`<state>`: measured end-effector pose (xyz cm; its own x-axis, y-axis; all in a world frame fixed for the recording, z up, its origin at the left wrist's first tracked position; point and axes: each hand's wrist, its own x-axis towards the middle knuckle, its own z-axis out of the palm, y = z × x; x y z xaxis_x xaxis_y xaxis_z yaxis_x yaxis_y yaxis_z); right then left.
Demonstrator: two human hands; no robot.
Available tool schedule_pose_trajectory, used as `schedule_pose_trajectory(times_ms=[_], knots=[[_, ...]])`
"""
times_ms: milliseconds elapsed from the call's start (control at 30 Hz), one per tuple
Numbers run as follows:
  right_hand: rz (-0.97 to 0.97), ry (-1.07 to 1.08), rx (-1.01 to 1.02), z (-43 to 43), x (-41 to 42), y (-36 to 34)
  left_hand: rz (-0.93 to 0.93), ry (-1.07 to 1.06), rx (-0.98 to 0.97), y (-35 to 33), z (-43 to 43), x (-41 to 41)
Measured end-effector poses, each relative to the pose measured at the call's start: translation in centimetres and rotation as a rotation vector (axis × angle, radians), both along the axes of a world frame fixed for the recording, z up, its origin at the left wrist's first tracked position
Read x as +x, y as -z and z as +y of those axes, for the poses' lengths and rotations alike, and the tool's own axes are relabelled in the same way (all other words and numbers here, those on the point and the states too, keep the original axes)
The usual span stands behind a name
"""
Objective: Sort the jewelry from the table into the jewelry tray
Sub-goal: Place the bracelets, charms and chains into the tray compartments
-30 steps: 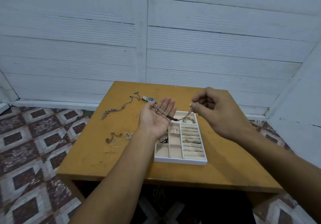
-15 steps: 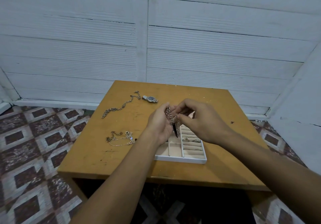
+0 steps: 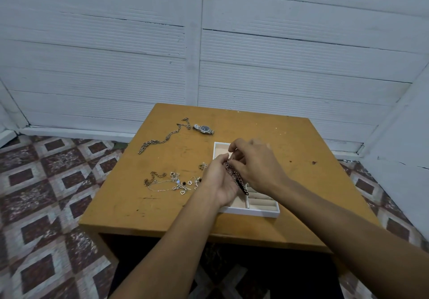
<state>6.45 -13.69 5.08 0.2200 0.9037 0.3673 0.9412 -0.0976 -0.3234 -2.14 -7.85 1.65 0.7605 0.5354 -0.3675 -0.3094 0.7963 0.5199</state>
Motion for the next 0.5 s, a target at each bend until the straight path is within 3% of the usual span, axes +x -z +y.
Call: schedule_pose_trajectory(times_ms=[100,300,500], knots=[[-0.053,0.002,-0.035,0.2,-0.1,0.6,-0.004,-0.023,-0.018,0.3,-0.1,-0.1],[0.056,0.024,0.045,-0.1,0.7,0.5,0.054,-0.109,0.007,1.1,-0.1,-0.1],[0.33,0.085,0.058,-1.0,0.5,2.3,0.195,-0.195,0.106,1.5,-0.9,0.1]])
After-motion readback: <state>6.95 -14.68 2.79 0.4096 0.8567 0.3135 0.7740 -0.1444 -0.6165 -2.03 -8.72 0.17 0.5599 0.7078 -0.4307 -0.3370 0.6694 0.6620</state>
